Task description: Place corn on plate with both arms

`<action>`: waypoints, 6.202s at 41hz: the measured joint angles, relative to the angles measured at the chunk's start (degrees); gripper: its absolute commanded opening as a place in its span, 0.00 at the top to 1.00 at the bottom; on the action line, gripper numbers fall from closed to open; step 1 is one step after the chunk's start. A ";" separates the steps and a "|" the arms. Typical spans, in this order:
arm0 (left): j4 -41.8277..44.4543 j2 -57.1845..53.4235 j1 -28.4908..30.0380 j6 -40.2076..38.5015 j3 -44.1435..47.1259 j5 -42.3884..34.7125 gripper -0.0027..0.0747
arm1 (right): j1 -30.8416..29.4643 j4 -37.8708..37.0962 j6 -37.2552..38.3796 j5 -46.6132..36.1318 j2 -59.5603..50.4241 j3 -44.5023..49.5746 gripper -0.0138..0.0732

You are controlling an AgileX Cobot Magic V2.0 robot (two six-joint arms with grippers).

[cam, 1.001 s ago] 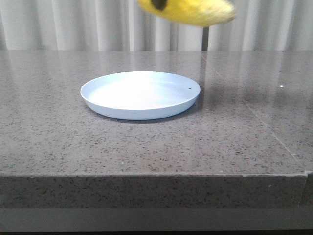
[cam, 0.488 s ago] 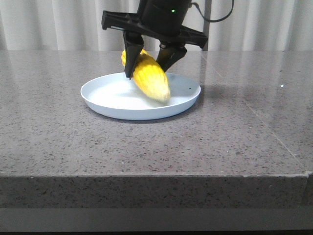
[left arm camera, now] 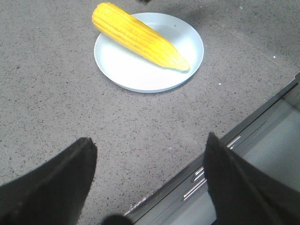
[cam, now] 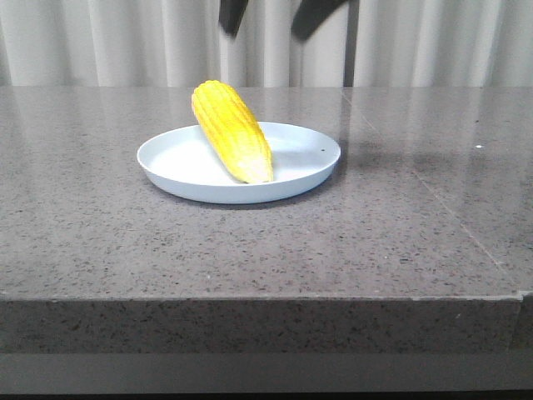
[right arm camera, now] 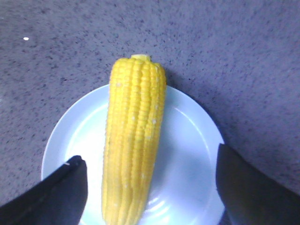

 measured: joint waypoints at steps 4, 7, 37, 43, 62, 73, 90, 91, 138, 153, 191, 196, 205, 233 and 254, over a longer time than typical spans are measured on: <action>0.00 0.00 0.00 0.00 0.00 0.00 0.34 | 0.00 -0.14 -3.63 1.75 -6.27 1.86 0.24; 0.00 0.00 0.00 0.00 0.00 0.00 0.34 | 0.00 -0.14 -5.45 1.99 -11.01 4.64 0.24; 0.00 0.00 0.00 0.00 0.00 0.00 0.34 | 0.00 -0.19 -9.76 0.27 -56.21 43.37 0.24; 0.00 0.00 0.00 0.00 0.00 0.00 0.34 | 0.00 -0.19 -9.76 0.27 -61.74 47.89 0.24; 0.00 0.00 0.00 0.00 0.00 0.00 0.40 | 0.00 -0.19 -9.76 -0.74 -65.99 50.76 0.30; 0.00 0.00 0.00 0.00 0.00 0.00 0.80 | 0.00 -0.19 -9.76 -1.39 -65.99 50.76 0.76; 0.35 0.00 0.00 0.00 0.00 0.00 0.99 | 0.00 -0.19 -9.76 -1.40 -65.99 50.76 0.92; 0.50 0.00 0.00 0.00 0.00 0.00 0.99 | 0.00 -0.19 -9.76 -1.52 -65.99 50.76 0.92; 2.70 -7.07 9.14 0.00 3.08 -4.43 0.99 | 0.00 -0.19 -9.76 -1.63 -65.99 50.76 0.92; 1.89 -23.70 24.60 0.00 29.97 -30.88 0.99 | 0.00 -0.19 -9.76 -1.63 -65.99 50.76 0.92; -0.73 -36.30 34.06 0.00 49.02 -49.19 0.99 | 0.00 -0.19 -9.76 -1.63 -65.99 50.76 0.92; -0.73 -36.30 34.06 0.00 49.02 -49.26 0.99 | 0.00 -0.19 -9.76 -1.63 -65.99 50.76 0.92; -0.73 -36.30 34.06 0.00 49.02 -49.26 0.99 | 0.00 -0.19 -9.76 -1.63 -65.99 50.76 0.92; -0.73 -36.30 34.52 0.00 49.02 -49.26 0.99 | 0.00 -0.19 -9.76 -1.63 -65.99 50.76 0.92; -0.61 -36.30 34.52 0.00 49.02 -49.26 0.99 | -15.56 -0.09 -9.76 -13.41 -80.03 64.49 0.92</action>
